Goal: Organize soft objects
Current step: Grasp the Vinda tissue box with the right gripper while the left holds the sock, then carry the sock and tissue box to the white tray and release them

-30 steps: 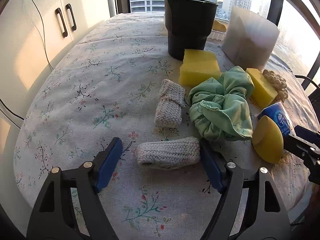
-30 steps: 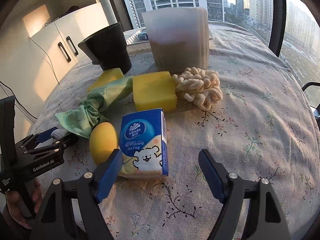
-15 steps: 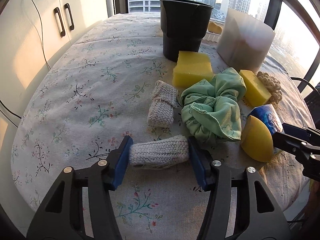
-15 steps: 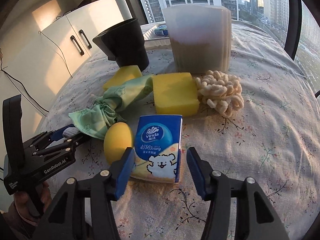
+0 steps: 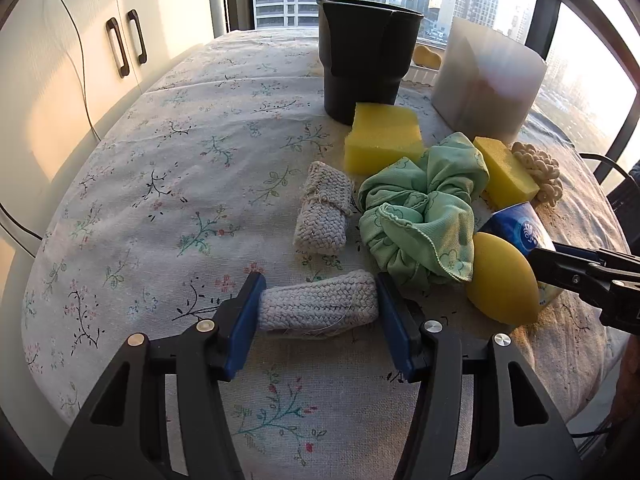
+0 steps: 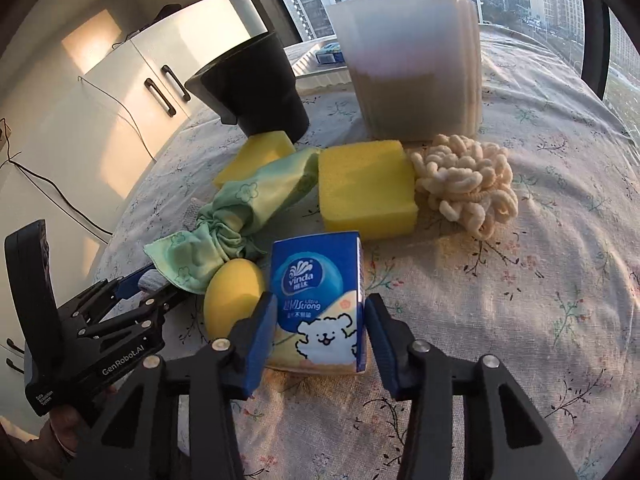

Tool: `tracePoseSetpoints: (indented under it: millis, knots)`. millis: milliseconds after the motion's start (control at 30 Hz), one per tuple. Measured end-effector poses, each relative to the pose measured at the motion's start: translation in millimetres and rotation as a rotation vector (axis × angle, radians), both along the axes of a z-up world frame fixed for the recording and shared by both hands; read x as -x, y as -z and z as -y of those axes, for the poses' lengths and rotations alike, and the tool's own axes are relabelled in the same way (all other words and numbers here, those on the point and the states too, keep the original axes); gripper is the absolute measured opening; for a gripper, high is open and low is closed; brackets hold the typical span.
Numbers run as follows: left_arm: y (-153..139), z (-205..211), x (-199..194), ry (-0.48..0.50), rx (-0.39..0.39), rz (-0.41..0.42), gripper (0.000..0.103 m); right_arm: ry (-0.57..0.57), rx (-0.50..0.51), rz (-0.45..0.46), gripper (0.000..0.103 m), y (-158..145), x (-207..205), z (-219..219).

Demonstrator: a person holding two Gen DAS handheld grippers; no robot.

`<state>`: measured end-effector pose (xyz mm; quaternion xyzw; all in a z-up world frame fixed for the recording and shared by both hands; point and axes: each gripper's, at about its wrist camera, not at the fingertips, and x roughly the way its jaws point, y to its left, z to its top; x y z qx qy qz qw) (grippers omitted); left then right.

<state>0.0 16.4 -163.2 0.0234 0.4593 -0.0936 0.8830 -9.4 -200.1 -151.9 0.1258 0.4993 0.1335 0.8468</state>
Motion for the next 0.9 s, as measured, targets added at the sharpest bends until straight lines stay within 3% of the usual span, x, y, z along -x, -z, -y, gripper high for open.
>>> tracePoseSetpoints:
  millis: [67,167,267,333,367,500,733,900]
  knots:
    - [-0.3,-0.8,-0.5,0.003,0.004,-0.002,0.053,0.0,-0.009,0.012,0.052,1.8,5.2,2.9]
    - [-0.4,-1.2,-0.8,0.005,0.001,0.0,0.053,-0.01,0.126,0.049,0.074,-1.3,11.3,-12.3]
    - [-0.2,-0.4,-0.8,0.004,-0.009,0.003,0.053,-0.047,0.152,0.052,0.072,0.5,9.6,-28.0]
    - [0.0,0.1,-0.4,0.005,-0.014,0.004,0.053,-0.072,0.149,0.061,0.048,-2.1,9.1,-32.7]
    - [-0.1,0.1,0.0,0.008,-0.011,0.004,0.053,-0.082,0.126,0.037,0.024,-1.9,7.6,-32.4]
    - [-5.1,0.4,3.7,0.022,-0.005,0.02,0.051,-0.059,0.135,0.002,0.023,-2.0,10.8,-29.4]
    - [-25.5,-3.6,11.9,0.037,0.028,0.053,0.05,0.005,0.146,0.028,0.023,-17.5,33.7,-9.4]
    - [-34.6,-14.5,5.9,0.008,0.003,0.082,0.05,0.083,0.164,0.045,0.023,-27.7,38.6,18.7]
